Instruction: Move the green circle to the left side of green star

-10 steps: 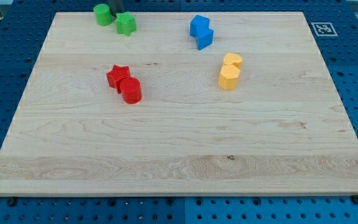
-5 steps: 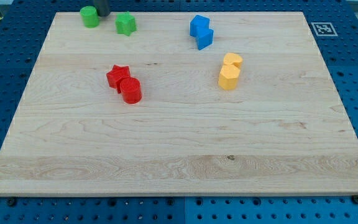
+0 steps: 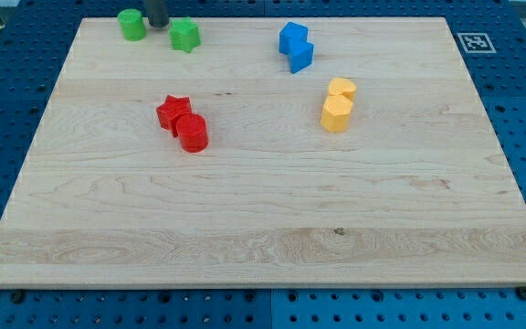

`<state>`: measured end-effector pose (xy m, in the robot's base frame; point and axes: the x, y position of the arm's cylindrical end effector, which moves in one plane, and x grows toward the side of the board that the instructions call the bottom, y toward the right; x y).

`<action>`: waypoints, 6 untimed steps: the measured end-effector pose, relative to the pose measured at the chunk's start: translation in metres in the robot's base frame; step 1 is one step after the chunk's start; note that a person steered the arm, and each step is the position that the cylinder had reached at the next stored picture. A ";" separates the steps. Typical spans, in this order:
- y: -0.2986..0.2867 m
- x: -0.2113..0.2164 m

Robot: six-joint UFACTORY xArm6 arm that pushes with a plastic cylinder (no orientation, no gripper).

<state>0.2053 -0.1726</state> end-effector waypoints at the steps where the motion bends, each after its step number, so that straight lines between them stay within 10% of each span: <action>1: 0.000 0.023; 3: -0.017 0.072; 6: -0.094 -0.014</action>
<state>0.1916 -0.2665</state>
